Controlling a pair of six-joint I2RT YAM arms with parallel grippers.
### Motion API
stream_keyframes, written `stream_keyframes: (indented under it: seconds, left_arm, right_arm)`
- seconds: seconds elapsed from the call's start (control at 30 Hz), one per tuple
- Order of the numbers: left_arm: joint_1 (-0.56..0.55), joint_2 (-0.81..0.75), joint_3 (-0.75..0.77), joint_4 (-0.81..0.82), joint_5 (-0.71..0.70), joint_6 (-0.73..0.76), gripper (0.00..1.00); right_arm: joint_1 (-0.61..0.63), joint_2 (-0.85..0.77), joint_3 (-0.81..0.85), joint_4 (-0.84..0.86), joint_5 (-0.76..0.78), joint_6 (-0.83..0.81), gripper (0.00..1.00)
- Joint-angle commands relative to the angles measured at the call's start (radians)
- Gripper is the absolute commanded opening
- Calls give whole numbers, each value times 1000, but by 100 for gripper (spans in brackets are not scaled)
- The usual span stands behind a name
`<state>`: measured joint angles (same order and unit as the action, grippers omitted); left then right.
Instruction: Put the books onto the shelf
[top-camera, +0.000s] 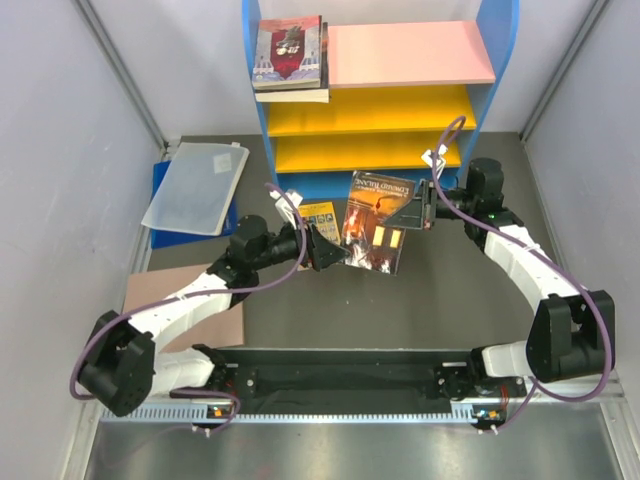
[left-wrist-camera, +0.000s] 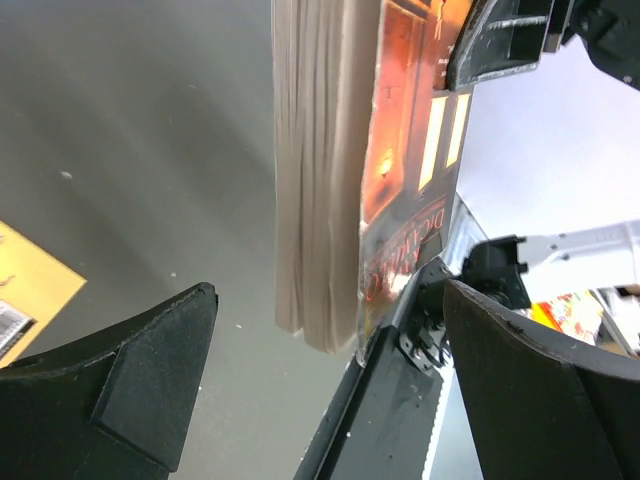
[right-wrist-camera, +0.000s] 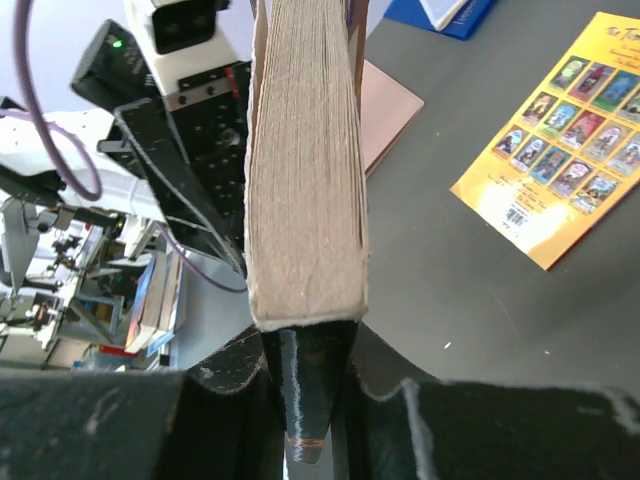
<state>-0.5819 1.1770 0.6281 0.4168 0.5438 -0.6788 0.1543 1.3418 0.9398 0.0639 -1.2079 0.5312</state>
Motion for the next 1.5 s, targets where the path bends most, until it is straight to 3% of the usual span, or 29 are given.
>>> stream_keyframes:
  seconds: [0.0, 0.17, 0.43, 0.57, 0.8, 0.87, 0.9, 1.03, 1.3, 1.33, 1.4, 1.43, 1.47]
  left_arm:
    - [2, 52, -10, 221, 103, -34, 99]
    - [-1, 124, -24, 377, 171, -106, 99]
    - [-35, 191, -2, 465, 225, -154, 99]
    - [-55, 240, 18, 533, 281, -206, 93]
    - [-67, 302, 68, 582, 326, -284, 46]
    - [-67, 300, 84, 550, 335, -274, 4]
    - [-65, 296, 97, 541, 335, -269, 0]
    - [-67, 259, 136, 401, 320, -181, 0]
    - [-65, 139, 269, -141, 139, 77, 0]
    - [-65, 122, 278, -154, 128, 84, 0]
    - [-65, 113, 292, -158, 101, 78, 0]
    - [-65, 99, 298, -161, 94, 73, 0]
    - [-65, 95, 308, -156, 85, 65, 0]
  right_arm:
    - [-1, -44, 67, 69, -87, -7, 0]
    - [19, -36, 63, 109, -102, 21, 0]
    - [30, -21, 56, 171, -97, 64, 0]
    - [30, -20, 56, 201, -85, 84, 0]
    - [31, -10, 59, 203, -74, 89, 0]
    - [31, -13, 59, 195, -78, 87, 0]
    - [31, -16, 59, 194, -76, 82, 0]
    - [31, -12, 66, 172, -76, 64, 0]
    - [30, 3, 83, 122, -42, 20, 3]
    - [31, 6, 85, 113, -21, 15, 12]
    - [30, 7, 82, 100, -10, 0, 17]
    - [31, 3, 79, 99, -2, 0, 32]
    - [30, -1, 71, 96, 25, -3, 39]
